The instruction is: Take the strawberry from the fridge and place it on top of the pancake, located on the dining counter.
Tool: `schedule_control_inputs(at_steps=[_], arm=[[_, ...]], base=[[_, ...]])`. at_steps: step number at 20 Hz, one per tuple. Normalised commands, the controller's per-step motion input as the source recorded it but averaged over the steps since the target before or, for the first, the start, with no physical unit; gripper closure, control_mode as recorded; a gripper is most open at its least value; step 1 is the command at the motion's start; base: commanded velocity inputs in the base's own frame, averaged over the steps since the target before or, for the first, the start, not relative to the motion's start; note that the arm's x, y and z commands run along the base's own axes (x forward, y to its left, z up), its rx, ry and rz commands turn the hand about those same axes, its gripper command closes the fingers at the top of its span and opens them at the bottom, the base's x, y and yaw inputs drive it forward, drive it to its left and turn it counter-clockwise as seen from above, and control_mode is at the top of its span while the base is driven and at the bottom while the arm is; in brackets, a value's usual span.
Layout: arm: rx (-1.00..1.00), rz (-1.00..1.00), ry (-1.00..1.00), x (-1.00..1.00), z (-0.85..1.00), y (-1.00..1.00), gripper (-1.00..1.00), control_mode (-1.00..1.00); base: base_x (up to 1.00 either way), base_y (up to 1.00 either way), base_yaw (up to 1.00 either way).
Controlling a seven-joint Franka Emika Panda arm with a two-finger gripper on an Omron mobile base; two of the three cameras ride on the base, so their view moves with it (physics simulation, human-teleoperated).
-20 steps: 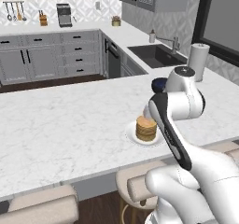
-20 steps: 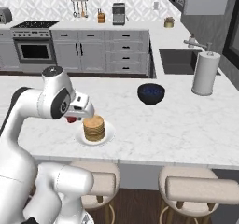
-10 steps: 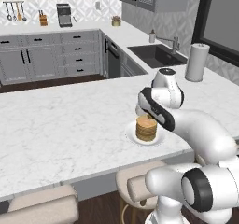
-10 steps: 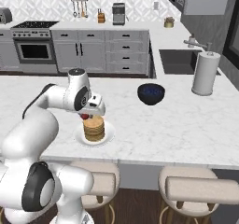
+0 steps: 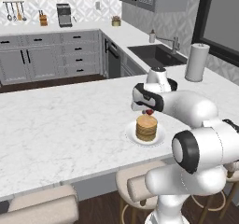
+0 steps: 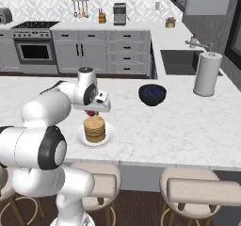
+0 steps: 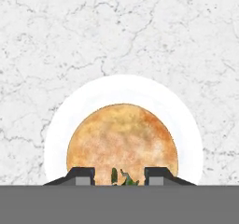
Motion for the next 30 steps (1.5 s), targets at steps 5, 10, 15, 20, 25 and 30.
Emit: schedule_control_inputs(at_steps=[5, 10, 15, 20, 25, 30], arm=[[0.00, 0.00, 0.00, -0.44, -0.07, 0.00, 1.00, -1.00], [-0.01, 0.00, 0.00, -0.15, -0.12, 0.00, 1.00, -1.00], [-0.05, 0.00, 0.00, 0.33, -0.13, -0.02, 1.00, -1.00], [-0.07, 0.00, 0.00, 0.04, -0.24, 0.00, 1.00, -1.00], [-0.04, 0.00, -0.01, 0.05, -0.18, 0.00, 1.00, -1.00], [0.00, 0.00, -0.05, 0.00, -0.13, 0.00, 1.00, -1.00]], base=[[0.00, 0.00, 0.00], [0.00, 0.00, 0.00], [0.00, 0.00, 0.00], [0.00, 0.00, 0.00], [0.00, 0.00, 0.00], [0.00, 0.00, 0.00]])
